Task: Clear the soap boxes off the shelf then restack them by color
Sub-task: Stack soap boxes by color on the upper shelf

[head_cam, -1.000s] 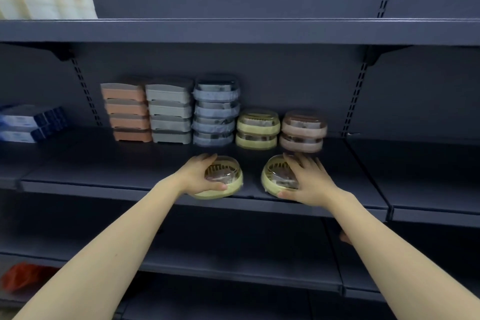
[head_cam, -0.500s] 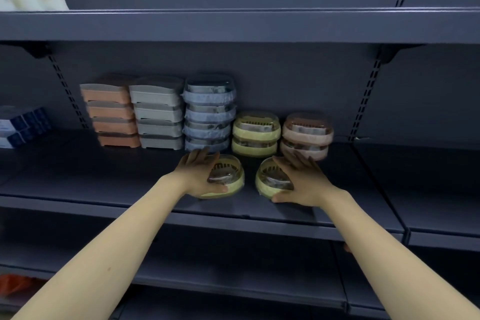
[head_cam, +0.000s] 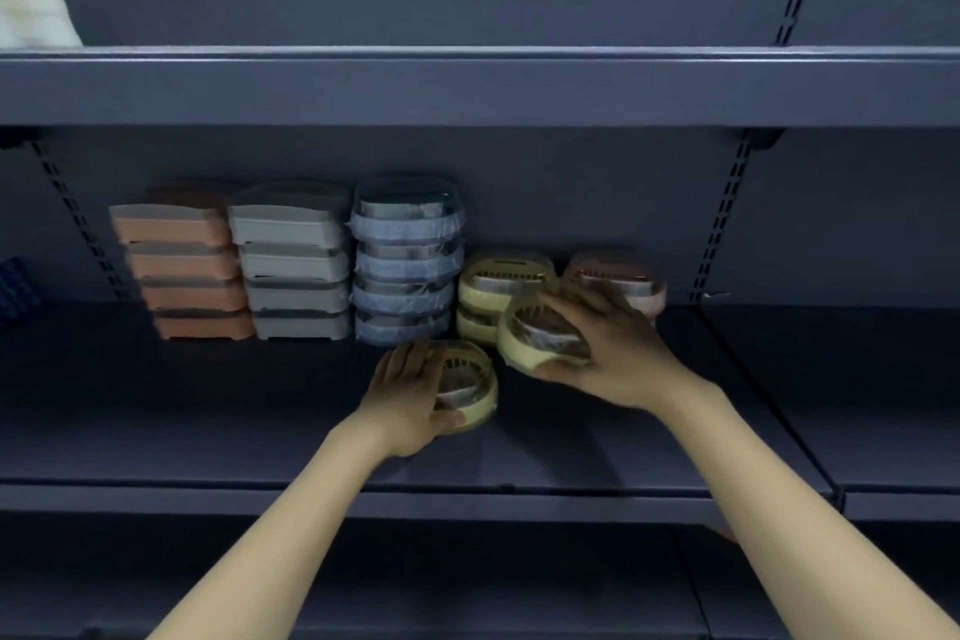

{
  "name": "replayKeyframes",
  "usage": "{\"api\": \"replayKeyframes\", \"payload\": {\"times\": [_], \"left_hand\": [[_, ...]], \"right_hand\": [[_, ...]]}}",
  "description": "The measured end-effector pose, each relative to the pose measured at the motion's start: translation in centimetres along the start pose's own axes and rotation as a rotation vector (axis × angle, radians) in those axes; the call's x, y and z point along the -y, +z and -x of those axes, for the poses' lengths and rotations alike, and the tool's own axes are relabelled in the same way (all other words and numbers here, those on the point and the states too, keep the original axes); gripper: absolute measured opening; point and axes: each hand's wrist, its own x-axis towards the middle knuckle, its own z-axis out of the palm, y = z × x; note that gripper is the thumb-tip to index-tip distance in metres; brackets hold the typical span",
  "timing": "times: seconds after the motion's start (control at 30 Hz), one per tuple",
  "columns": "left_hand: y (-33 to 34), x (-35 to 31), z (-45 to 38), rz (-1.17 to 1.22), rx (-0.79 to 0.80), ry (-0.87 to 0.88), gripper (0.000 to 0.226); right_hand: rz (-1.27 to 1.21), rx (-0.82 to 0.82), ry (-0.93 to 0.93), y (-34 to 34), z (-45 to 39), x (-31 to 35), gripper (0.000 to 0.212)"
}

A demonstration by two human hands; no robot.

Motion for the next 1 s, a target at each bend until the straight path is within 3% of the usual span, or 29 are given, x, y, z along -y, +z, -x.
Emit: {"api": "replayKeyframes", "payload": {"times": [0.17, 1.0], "left_hand": [[-0.4, 0.3, -0.2, 0.036, 0.009, 0.027, 0.081], [-0.7, 0.0, -0.7, 0.048, 0.010, 0.014, 0.083]], "right_hand": [[0.087, -0.096, 0.007, -1.7, -4.3, 1.4, 0.083], [0.193, -0.070, 0.036, -0.1, -13.0, 1.1, 0.085]]}}
